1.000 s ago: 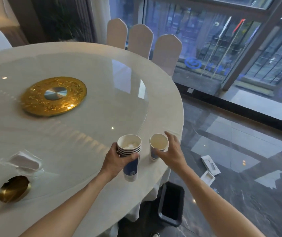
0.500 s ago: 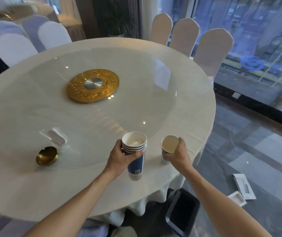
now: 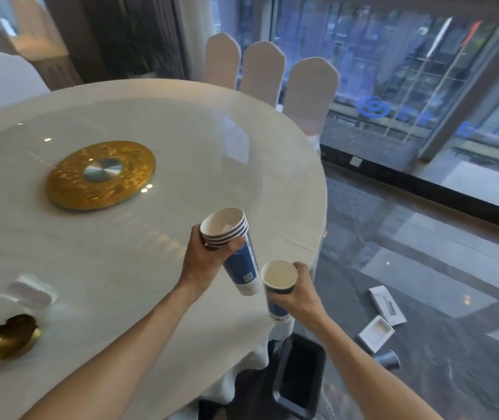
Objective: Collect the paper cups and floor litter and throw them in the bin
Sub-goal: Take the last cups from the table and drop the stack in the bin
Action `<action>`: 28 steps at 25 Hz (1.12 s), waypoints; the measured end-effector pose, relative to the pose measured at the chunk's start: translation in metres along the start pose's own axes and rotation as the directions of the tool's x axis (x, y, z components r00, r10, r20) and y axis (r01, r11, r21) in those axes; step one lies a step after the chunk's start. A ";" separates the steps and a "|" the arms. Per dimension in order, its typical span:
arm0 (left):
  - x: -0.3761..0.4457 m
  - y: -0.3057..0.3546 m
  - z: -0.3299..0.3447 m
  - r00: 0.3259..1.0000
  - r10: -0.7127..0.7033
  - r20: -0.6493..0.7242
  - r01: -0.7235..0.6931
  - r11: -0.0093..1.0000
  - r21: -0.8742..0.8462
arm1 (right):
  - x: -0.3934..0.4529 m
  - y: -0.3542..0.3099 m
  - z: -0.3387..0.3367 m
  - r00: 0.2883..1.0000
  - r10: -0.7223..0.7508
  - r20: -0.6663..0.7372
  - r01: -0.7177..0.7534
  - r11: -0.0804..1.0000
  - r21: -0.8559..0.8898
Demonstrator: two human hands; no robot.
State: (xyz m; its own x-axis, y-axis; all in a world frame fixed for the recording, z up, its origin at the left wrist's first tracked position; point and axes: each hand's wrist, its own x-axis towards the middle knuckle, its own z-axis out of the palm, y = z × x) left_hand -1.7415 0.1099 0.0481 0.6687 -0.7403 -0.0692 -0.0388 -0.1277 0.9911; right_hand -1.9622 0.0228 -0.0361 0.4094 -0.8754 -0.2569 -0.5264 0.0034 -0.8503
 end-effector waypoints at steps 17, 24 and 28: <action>-0.018 -0.029 0.116 0.730 -0.100 0.676 0.062 0.995 0.080 | -0.069 0.021 -0.041 0.951 0.125 -0.284 -0.080 0.983 0.164; -0.039 -0.048 0.133 0.614 -0.177 0.769 0.088 0.984 0.157 | -0.103 0.040 -0.049 0.909 0.255 -0.330 -0.173 0.950 0.259; -0.050 -0.059 0.145 0.611 -0.228 0.758 0.146 0.974 0.175 | -0.119 0.049 -0.052 0.899 0.321 -0.297 -0.241 0.931 0.276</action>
State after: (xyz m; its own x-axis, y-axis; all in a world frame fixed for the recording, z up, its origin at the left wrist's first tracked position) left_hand -1.8807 0.0587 -0.0232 -0.1456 -0.9235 -0.3549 -0.0705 -0.3481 0.9348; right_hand -2.0751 0.1021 -0.0230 -0.0222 -0.9299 -0.3672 -0.3829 0.3472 -0.8561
